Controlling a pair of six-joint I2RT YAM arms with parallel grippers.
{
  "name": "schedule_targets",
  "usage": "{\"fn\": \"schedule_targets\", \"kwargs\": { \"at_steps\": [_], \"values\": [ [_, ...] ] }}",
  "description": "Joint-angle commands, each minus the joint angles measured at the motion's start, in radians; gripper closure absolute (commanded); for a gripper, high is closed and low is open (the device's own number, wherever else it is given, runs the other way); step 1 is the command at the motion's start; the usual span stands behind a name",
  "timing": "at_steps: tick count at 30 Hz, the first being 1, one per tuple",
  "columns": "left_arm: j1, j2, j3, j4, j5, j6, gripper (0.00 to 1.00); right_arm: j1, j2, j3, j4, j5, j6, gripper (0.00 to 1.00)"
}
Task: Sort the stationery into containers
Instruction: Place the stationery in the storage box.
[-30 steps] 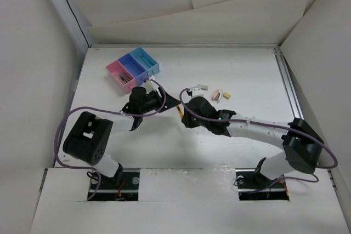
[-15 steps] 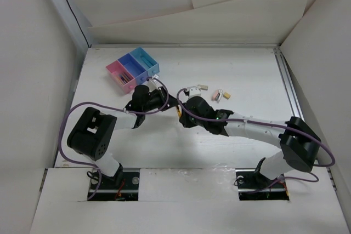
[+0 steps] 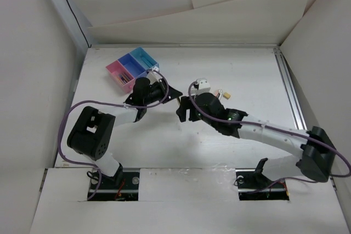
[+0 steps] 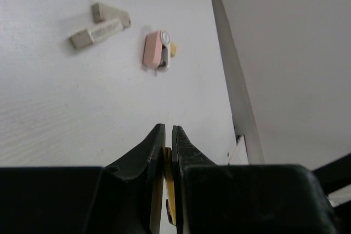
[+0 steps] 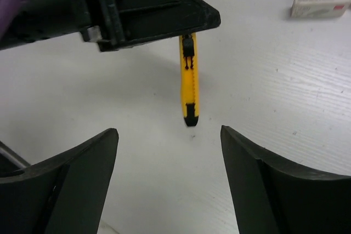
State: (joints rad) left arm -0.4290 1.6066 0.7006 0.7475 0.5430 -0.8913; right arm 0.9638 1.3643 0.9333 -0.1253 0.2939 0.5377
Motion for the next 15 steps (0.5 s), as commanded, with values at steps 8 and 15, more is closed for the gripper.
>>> {"fn": "schedule_targets", "kwargs": {
  "at_steps": [8,15],
  "values": [
    [0.165,0.002,0.39,-0.233,-0.259,0.048,1.0,-0.077,-0.24,-0.14,0.073,0.133,0.082,0.18],
    [0.284,0.201,0.77,-0.485,-0.426,0.109,1.0,-0.132,-0.269,-0.22,0.113,0.099,0.119,0.18]
  ]
}}
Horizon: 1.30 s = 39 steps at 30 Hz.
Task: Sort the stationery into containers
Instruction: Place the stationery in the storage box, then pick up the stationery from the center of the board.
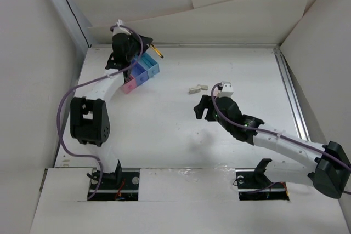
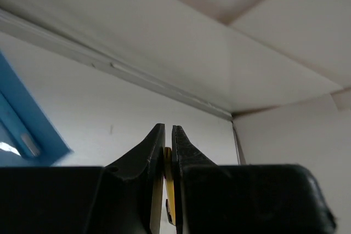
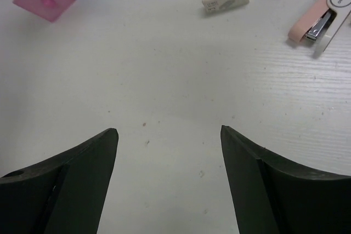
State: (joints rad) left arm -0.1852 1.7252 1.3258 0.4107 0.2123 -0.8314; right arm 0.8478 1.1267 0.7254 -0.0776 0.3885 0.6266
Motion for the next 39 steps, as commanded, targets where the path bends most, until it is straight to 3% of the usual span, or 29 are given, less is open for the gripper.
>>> {"fn": "schedule_targets", "kwargs": {
  "at_steps": [1,7,11,21,25,27,32,35,39],
  "values": [
    [0.055,0.111,0.185,-0.174,-0.096,0.058,1.0,-0.016,-0.031,-0.012,0.065,0.004,0.039,0.18],
    [0.128,0.256,0.301,-0.224,-0.178,0.058,1.0,-0.101,-0.076,-0.06,0.076,-0.026,0.077,0.18],
    [0.15,0.353,0.377,-0.263,-0.16,0.069,1.0,-0.131,-0.097,-0.069,0.087,-0.082,0.078,0.18],
    [0.13,0.441,0.457,-0.285,-0.182,0.081,0.95,-0.141,-0.105,-0.078,0.087,-0.082,0.078,0.18],
    [0.121,0.453,0.457,-0.285,-0.191,0.091,0.77,-0.141,-0.085,-0.078,0.087,-0.073,0.078,0.18],
    [0.121,0.453,0.457,-0.285,-0.179,0.103,0.57,-0.141,-0.076,-0.078,0.087,-0.073,0.078,0.18],
    [0.11,0.395,0.426,-0.259,-0.168,0.141,0.51,-0.15,-0.058,-0.078,0.087,-0.039,0.088,0.17],
    [0.101,0.264,0.269,-0.132,-0.159,0.141,0.56,-0.162,-0.048,-0.078,0.087,-0.017,0.088,0.3],
    [0.043,0.076,0.022,0.046,-0.114,0.127,0.61,-0.2,-0.003,-0.078,0.096,-0.026,0.11,0.78]
  ]
}}
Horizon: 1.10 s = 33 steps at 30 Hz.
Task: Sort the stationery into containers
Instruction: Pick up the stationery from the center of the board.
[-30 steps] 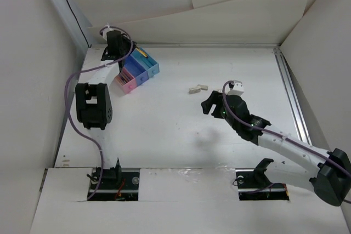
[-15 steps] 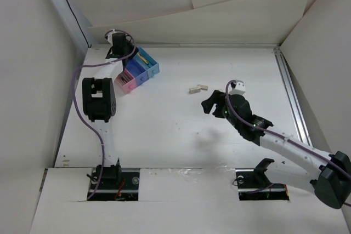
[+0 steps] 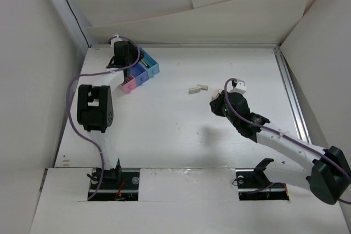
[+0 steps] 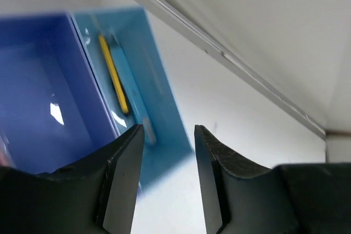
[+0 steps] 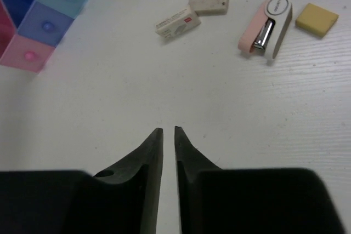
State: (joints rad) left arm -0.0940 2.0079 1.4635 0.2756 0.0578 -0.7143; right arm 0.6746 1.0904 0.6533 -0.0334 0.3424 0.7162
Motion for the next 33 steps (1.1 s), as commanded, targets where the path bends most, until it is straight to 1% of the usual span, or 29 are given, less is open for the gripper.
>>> {"fn": "schedule_targets", "kwargs": {
  "at_steps": [1,2,3,4,5,6,7,8,9,10,11,12,13,14,15,16,18,19,21,22,24,27,28,32,33],
  "values": [
    [-0.07,-0.239,-0.167,0.213,0.04,0.01,0.62,-0.027,0.049,-0.006,0.052,0.02,0.02,0.83],
    [-0.1,-0.288,-0.216,0.265,0.04,0.01,0.62,-0.039,0.063,0.006,0.052,0.02,0.02,0.86],
    [-0.181,-0.305,-0.28,0.266,0.013,0.028,0.62,-0.049,0.086,0.017,0.052,0.011,0.02,0.87],
    [-0.231,-0.305,-0.293,0.277,-0.015,0.082,0.58,-0.049,0.086,0.017,0.04,0.01,0.031,0.87],
    [-0.272,-0.305,-0.293,0.248,-0.042,0.108,0.57,-0.049,0.086,0.028,0.04,0.0,0.031,0.87],
    [-0.311,-0.27,-0.279,0.216,-0.073,0.108,0.57,-0.059,0.086,0.028,0.04,0.0,0.031,0.85],
    [-0.363,-0.253,-0.279,0.205,-0.082,0.108,0.55,-0.06,0.086,0.037,0.026,0.0,0.031,0.77],
    [-0.377,-0.236,-0.279,0.221,-0.016,0.108,0.54,-0.07,0.077,0.052,0.015,0.0,0.031,0.73],
    [-0.389,-0.204,-0.279,0.256,0.017,0.108,0.54,-0.07,0.068,0.061,0.003,0.012,0.031,0.69],
    [-0.413,-0.189,-0.279,0.257,0.036,0.108,0.54,-0.082,0.049,0.074,-0.022,0.012,0.031,0.66],
    [-0.427,-0.179,-0.279,0.245,0.036,0.118,0.53,-0.083,0.04,0.074,-0.036,0.023,0.031,0.58],
    [-0.441,-0.179,-0.279,0.234,0.036,0.156,0.51,-0.096,0.031,0.083,-0.045,0.023,0.043,0.55],
    [-0.457,-0.167,-0.27,0.218,0.021,0.18,0.51,-0.105,0.02,0.083,-0.045,0.023,0.043,0.51],
    [-0.489,-0.167,-0.27,0.218,0.005,0.205,0.49,-0.122,0.011,0.083,-0.054,0.023,0.052,0.42],
    [-0.507,-0.167,-0.27,0.2,-0.033,0.232,0.47,-0.132,-0.001,0.083,-0.054,0.023,0.052,0.39],
    [-0.527,-0.156,-0.253,0.156,-0.061,0.281,0.43,-0.151,-0.001,0.083,-0.054,0.012,0.052,0.37],
    [-0.59,-0.143,-0.203,0.104,-0.126,0.321,0.37,-0.17,-0.012,0.083,-0.054,0.001,0.062,0.33],
    [-0.611,-0.127,-0.189,0.065,-0.206,0.338,0.35,-0.179,-0.021,0.072,-0.054,0.001,0.074,0.31],
    [-0.656,-0.1,-0.158,0.039,-0.277,0.361,0.3,-0.195,-0.05,0.05,-0.054,-0.008,0.083,0.28],
    [-0.656,-0.089,-0.158,0.039,-0.294,0.371,0.3,-0.21,-0.063,0.037,-0.054,-0.008,0.083,0.28],
    [-0.656,-0.052,-0.128,0.01,-0.317,0.36,0.29,-0.233,-0.104,0.003,-0.045,-0.008,0.083,0.25],
    [-0.656,-0.006,-0.1,-0.012,-0.317,0.36,0.26,-0.262,-0.144,-0.044,-0.036,-0.029,0.094,0.19],
    [-0.656,0.005,-0.1,-0.012,-0.317,0.36,0.26,-0.262,-0.165,-0.055,-0.017,-0.029,0.094,0.14],
    [-0.656,0.026,-0.091,-0.044,-0.371,0.323,0.26,-0.282,-0.176,-0.073,0.003,-0.074,0.094,0.09],
    [-0.656,0.026,-0.091,-0.044,-0.38,0.323,0.26,-0.291,-0.176,-0.073,0.003,-0.1,0.094,0.09]
  ]
}}
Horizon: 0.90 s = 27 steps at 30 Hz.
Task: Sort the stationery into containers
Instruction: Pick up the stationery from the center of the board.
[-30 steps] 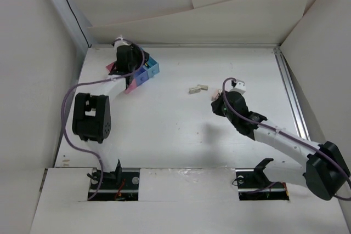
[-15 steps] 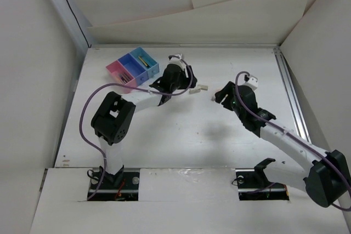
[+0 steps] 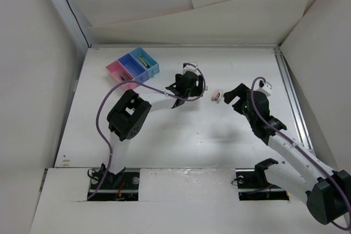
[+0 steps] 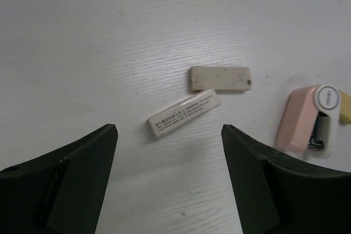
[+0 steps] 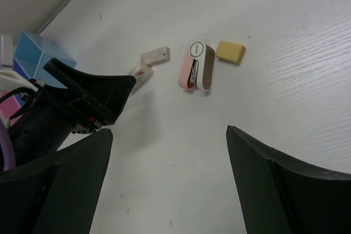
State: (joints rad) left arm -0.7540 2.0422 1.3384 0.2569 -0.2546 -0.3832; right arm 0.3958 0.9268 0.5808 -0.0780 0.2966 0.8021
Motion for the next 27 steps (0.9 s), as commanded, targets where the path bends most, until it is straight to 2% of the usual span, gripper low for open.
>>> {"fn": "schedule_targets", "kwargs": {
  "at_steps": [1,10,16,21,25,27],
  "values": [
    [0.004,0.002,0.035,-0.025,-0.068,-0.008,0.26,-0.012,-0.013,-0.001,0.056,-0.054,0.008,0.09],
    [0.004,0.084,0.13,-0.038,0.014,0.023,0.26,-0.012,-0.014,-0.001,0.076,-0.122,-0.001,0.08],
    [0.004,0.116,0.163,-0.034,0.014,0.032,0.27,-0.012,-0.003,-0.001,0.086,-0.132,-0.011,0.08],
    [0.004,0.136,0.182,-0.044,0.035,0.014,0.34,-0.012,-0.003,-0.001,0.086,-0.143,-0.011,0.08],
    [0.004,0.145,0.173,-0.044,0.026,0.014,0.51,-0.012,-0.003,-0.001,0.086,-0.143,-0.011,0.08],
    [0.004,0.133,0.157,-0.044,0.026,0.004,0.54,-0.012,-0.003,-0.001,0.086,-0.143,-0.011,0.08]
  ]
}}
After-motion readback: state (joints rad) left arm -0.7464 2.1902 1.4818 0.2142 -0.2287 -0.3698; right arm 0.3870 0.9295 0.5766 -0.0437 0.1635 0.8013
